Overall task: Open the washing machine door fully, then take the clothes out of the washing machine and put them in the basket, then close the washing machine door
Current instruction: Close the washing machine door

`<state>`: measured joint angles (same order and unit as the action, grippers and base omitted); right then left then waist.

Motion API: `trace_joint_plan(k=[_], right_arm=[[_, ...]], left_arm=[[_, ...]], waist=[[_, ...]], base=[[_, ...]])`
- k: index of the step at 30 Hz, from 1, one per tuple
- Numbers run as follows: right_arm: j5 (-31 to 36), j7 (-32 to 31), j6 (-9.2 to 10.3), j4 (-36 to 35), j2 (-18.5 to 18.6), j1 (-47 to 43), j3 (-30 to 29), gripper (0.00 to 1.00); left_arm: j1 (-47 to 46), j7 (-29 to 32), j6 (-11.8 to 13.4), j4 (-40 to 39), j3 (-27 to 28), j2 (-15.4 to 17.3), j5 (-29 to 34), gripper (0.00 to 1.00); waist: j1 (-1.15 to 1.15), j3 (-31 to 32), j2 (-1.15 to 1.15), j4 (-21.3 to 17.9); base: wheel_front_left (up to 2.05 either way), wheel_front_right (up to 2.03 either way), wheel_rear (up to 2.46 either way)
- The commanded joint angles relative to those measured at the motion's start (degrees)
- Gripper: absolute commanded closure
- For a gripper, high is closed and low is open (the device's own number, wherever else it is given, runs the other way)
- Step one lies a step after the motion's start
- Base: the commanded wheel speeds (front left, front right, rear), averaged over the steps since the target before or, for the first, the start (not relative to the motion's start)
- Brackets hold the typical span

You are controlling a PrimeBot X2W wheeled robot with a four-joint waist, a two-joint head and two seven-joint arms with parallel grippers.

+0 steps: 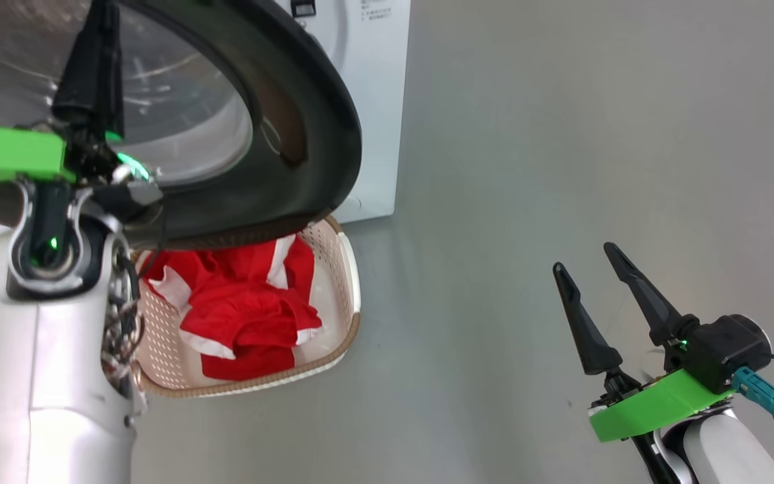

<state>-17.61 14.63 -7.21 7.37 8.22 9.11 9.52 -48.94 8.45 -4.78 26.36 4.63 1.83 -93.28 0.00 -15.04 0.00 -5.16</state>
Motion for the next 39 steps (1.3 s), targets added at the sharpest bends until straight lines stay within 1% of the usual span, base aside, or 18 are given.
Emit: trace_joint_plan(k=[1,5,10,15,19,22,26,28,31,34,36,39], right_arm=[[-0.1,0.4,-0.28,-1.1,0.2,0.0,1.1,0.00],[-0.3,0.4,-0.28,-0.9,0.1,-0.7,0.9,0.00],[-0.4,0.4,-0.28,-1.0,0.1,-2.0,0.6,0.00],[-0.4,0.4,-0.28,-1.5,0.4,-3.8,-0.2,0.00],[-0.1,0.4,-0.28,-1.9,0.6,-5.2,-0.8,0.00],[0.1,0.4,-0.28,-2.0,0.5,-6.1,-0.9,0.00],[0.0,0.4,-0.28,-1.9,0.8,-7.2,-0.7,0.00],[0.1,0.4,-0.28,-1.9,1.0,-7.6,-0.8,0.00],[0.1,0.4,-0.28,-2.1,1.1,-8.2,-1.3,0.00],[0.2,0.4,-0.28,-2.5,0.9,-8.8,-2.2,0.00],[0.3,0.4,-0.28,-2.6,0.6,-9.1,-2.7,0.00],[0.3,0.4,-0.28,-2.8,0.1,-9.6,-3.4,0.00]], left_arm=[[2.4,-0.1,-1.3,-2.0,1.5,2.0,0.4,0.00],[5.8,-0.9,-2.0,-3.5,1.3,3.1,2.5,0.00],[12.9,-5.9,-2.6,-7.4,-0.4,6.1,10.7,0.00],[21.3,-12.6,-2.7,-13.9,-4.3,9.9,20.7,0.00],[28.5,-18.1,-2.7,-16.7,-7.3,13.0,28.1,0.00],[32.9,-21.0,-2.7,-18.8,-7.8,13.3,30.2,0.00],[38.4,-22.9,-2.7,-22.4,-7.6,14.6,34.1,0.00],[40.8,-23.3,-2.7,-23.8,-7.0,14.8,37.1,0.00],[44.0,-23.4,-2.7,-24.8,-5.1,14.6,44.6,0.00],[46.5,-23.4,-2.7,-25.8,-2.4,12.5,52.2,0.00],[48.0,-23.4,-2.7,-27.0,-0.9,10.6,55.1,0.00],[50.5,-23.4,-2.7,-27.8,0.9,9.1,59.3,0.00]], waist=[[0.00,1.8,0.00,0.4],[0.00,3.7,0.00,0.6],[0.00,6.8,0.00,0.5],[0.00,9.8,0.00,0.6],[0.00,11.7,0.00,0.6],[0.00,13.0,0.00,0.5],[0.00,14.2,0.00,0.4],[0.00,14.5,0.00,0.5],[0.00,15.2,0.00,0.8],[0.00,15.9,0.00,1.0],[0.00,16.4,0.00,1.0],[0.00,17.1,0.00,1.0]], base=[[0.00,0.00,0.00],[0.00,0.00,0.00],[0.00,0.00,0.00],[0.00,0.00,0.00],[0.00,0.00,0.00],[0.00,0.00,0.00],[0.00,0.00,0.00],[0.00,0.00,0.00],[0.00,0.00,0.00],[0.00,0.00,0.00],[0.00,0.00,0.00],[0.00,0.00,0.00]])
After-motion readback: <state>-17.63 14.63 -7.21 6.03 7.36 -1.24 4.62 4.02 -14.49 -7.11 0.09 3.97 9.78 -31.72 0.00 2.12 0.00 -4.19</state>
